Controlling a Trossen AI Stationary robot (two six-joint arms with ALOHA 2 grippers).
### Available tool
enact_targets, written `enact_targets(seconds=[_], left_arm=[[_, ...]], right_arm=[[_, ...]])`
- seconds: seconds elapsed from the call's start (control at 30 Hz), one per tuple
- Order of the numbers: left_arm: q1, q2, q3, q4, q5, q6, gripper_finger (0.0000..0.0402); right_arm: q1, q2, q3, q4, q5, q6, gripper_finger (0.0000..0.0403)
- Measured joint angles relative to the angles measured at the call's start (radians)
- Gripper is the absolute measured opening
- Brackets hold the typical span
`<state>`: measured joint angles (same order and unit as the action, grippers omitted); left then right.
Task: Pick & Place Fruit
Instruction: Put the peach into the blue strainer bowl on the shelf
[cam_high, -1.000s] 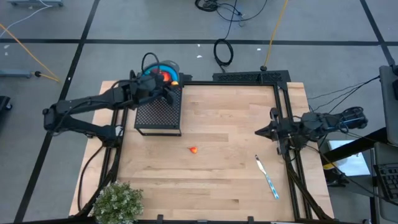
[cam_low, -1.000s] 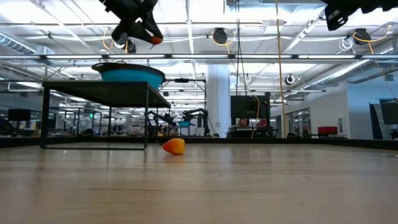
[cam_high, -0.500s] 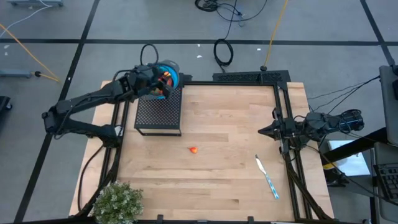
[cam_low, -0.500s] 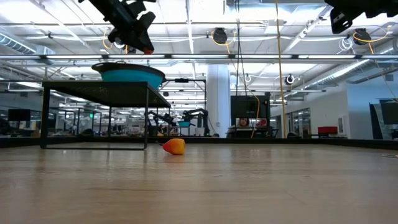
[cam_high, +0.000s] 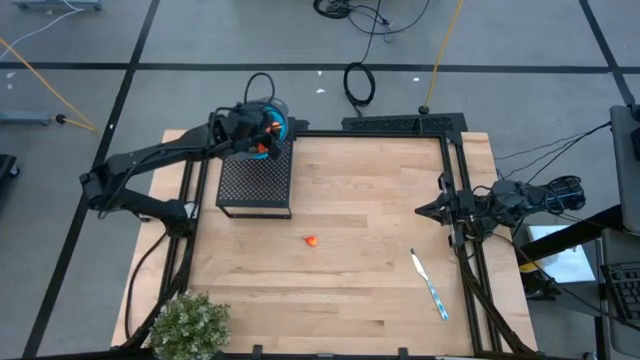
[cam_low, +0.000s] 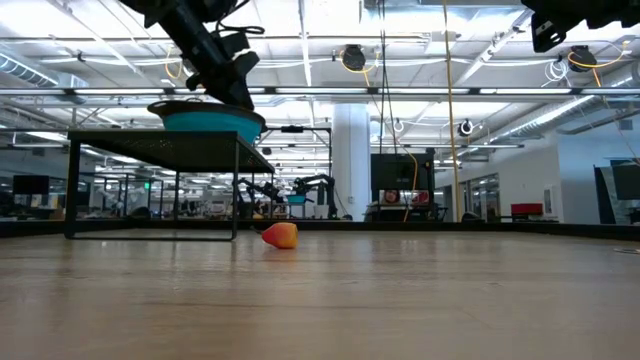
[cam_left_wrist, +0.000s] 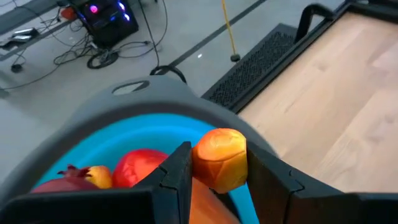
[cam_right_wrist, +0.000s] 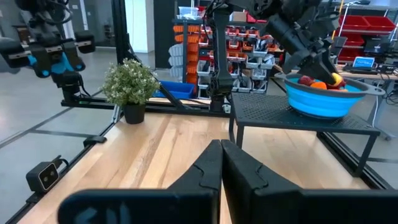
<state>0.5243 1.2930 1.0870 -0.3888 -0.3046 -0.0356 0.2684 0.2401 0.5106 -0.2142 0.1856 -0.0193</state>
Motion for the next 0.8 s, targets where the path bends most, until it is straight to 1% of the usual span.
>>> enact_targets(seconds=[0.27, 0.6, 0.8], left_arm=[[0.008, 0.006, 0.0, -0.058, -0.013, 0.03, 0.0123], [0.008, 0.015, 0.0, -0.063, -0.015, 0.027, 0.0178], [0.008, 0.015, 0.0, -0.058, -0.015, 0.005, 0.0197]], right_arm=[[0.0, 0.0, 0.0, -0.002, 0.0, 0.0, 0.0], [0.0, 0.0, 0.0, -0.002, 0.0, 0.0, 0.0], [0.0, 0.0, 0.0, -0.002, 0.0, 0.0, 0.0]])
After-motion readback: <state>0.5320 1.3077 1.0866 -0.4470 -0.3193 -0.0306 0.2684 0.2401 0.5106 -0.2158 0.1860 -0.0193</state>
